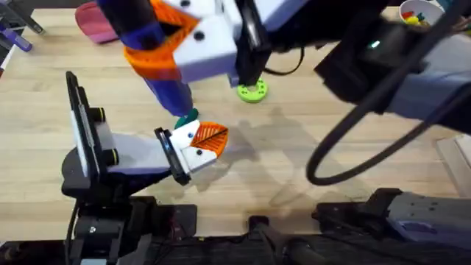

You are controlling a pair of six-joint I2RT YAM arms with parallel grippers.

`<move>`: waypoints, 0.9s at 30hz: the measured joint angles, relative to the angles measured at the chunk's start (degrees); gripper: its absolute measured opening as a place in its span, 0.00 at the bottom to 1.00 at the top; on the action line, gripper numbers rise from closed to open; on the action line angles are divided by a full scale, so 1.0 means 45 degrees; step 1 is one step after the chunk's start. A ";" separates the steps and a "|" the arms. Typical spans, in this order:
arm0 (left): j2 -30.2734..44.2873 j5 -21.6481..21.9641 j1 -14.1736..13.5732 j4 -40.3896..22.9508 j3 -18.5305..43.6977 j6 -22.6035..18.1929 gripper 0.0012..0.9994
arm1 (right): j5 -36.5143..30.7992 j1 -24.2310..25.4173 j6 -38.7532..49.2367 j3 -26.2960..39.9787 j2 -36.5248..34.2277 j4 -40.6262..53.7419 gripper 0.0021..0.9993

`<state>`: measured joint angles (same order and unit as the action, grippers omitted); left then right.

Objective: Pick up the gripper from the table and insert it into the empty holder that is missing its gripper. Then pick up a screw, insert it into the mounting hole, and use the screwdriver to tighten it. Finally, clean up the table by picking up the vegetable and placing it into the bucket.

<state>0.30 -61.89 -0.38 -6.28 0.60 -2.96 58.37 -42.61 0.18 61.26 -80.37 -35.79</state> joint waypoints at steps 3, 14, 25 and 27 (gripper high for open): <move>0.0003 0.0000 0.0000 -0.0002 0.0000 0.0000 0.01 | 0.0000 0.0000 0.0299 0.0724 0.0154 0.1214 0.01; -0.0002 0.0000 0.0000 0.0000 0.0000 0.0000 0.01 | -0.1863 0.0993 0.3664 0.5055 0.0217 1.2472 0.01; 0.0001 0.0000 0.0000 0.0000 0.0000 -0.0005 0.01 | -0.8518 0.3307 0.7564 0.8612 0.0287 1.9531 0.01; -0.0002 0.0000 -0.0005 0.0000 0.0000 -0.0005 0.01 | -0.9327 0.3862 0.8270 0.8615 0.0271 2.0133 0.01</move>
<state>0.30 -61.89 -0.40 -6.28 0.60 -2.98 16.40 -25.23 37.39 100.03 -79.16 54.81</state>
